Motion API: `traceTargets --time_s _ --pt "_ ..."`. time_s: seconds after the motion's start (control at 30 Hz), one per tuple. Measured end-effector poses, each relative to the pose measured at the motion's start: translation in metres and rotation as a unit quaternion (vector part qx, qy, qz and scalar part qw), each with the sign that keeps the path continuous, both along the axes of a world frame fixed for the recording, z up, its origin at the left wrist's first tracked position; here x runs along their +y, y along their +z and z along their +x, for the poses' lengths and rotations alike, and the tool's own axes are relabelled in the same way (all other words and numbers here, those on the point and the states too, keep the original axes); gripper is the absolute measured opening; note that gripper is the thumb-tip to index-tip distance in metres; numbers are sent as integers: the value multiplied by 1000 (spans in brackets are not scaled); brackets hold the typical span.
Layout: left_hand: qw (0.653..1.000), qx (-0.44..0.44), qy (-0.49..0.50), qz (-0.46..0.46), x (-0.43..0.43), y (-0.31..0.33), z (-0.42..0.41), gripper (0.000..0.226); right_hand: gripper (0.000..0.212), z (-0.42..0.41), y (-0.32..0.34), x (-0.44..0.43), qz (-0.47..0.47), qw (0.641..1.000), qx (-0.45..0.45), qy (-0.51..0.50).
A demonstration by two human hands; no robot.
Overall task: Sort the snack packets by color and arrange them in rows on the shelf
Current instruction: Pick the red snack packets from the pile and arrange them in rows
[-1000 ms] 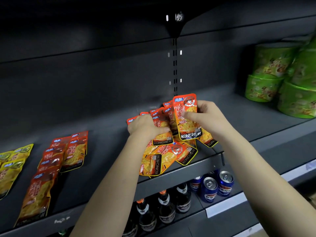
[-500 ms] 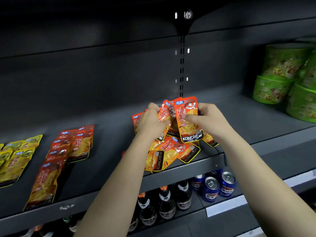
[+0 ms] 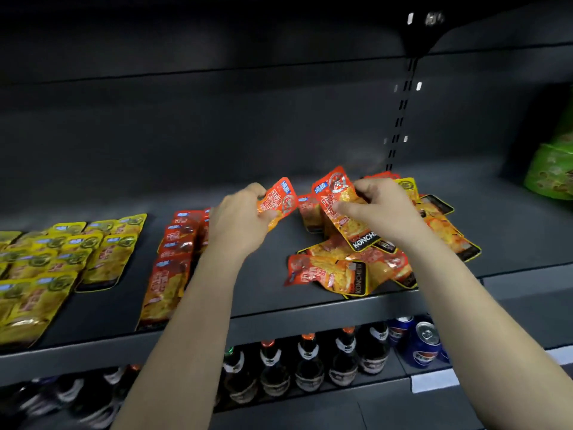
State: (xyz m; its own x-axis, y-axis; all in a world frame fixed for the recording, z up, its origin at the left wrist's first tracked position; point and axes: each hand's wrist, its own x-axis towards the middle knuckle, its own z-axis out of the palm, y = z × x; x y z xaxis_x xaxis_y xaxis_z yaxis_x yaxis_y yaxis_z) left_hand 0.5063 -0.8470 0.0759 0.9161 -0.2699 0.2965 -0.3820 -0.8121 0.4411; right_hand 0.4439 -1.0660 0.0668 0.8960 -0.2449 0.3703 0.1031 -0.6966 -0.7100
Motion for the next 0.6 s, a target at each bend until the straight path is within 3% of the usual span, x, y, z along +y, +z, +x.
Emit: traceTargets --time_s 0.33,0.53,0.6 --pt "997 -28 66 -4 112 -4 6 26 22 24 -6 89 -30 998 47 25" --pt "997 -18 81 -3 159 -9 3 33 26 42 -24 134 73 994 67 46" --pt "997 -18 80 -11 170 -11 2 34 18 47 -29 149 135 987 71 53"
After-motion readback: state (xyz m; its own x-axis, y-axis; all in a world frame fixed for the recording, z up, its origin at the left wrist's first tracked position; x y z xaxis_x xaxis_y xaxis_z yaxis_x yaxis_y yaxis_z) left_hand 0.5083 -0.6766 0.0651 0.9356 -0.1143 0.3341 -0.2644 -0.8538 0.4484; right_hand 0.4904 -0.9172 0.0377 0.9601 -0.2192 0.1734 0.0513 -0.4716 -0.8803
